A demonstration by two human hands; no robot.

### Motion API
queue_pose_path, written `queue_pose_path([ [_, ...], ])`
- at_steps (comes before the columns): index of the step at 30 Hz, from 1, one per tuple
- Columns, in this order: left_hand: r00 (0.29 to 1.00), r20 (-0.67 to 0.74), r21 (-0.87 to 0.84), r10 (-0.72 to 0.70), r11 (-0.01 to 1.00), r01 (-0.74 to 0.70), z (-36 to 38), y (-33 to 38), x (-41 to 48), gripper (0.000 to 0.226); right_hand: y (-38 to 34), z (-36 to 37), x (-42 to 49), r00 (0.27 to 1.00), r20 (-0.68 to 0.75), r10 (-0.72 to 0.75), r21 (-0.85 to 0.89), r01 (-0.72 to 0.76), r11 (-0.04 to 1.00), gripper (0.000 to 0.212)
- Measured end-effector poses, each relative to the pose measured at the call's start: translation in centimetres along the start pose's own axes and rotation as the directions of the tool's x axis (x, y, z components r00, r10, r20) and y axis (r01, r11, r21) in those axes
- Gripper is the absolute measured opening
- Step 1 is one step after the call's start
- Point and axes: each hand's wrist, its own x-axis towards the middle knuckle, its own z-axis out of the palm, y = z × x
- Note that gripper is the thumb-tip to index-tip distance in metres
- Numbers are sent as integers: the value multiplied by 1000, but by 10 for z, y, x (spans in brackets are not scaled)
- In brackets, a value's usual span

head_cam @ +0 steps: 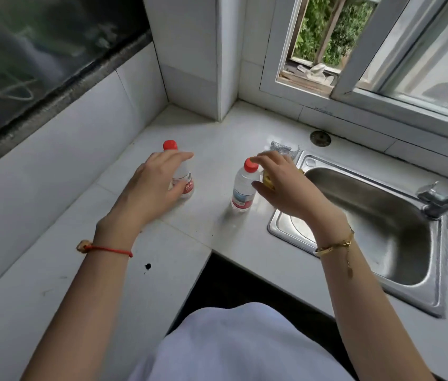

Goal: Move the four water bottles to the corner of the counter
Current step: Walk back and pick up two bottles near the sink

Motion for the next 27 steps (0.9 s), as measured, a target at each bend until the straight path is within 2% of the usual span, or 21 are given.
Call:
queue_pose_path([
  [5, 999, 42, 94, -26, 995, 22, 15, -36, 44, 49, 5, 9, 33, 999, 35, 28, -46, -27, 999, 50],
  [10, 989, 91, 152, -119, 983, 105, 32, -63, 72, 52, 12, 15, 53, 992, 117, 47, -35, -44, 998, 49],
  [13, 977, 126, 107, -169, 982, 156, 37, -72, 85, 49, 17, 18, 60, 985, 165, 53, -14, -51, 999, 46],
  [19, 971, 165, 15, -171, 985, 171, 42, -81, 102, 37, 23, 24, 69, 975, 213, 63, 33, -72, 997, 32],
  [23, 977, 138, -10, -165, 986, 168, 41, -80, 103, 34, 25, 28, 71, 978, 203, 42, 47, -53, 997, 27],
  [27, 975, 192, -27, -117, 992, 124, 36, -71, 94, 30, 29, 26, 68, 979, 204, -11, 70, -4, 998, 26],
])
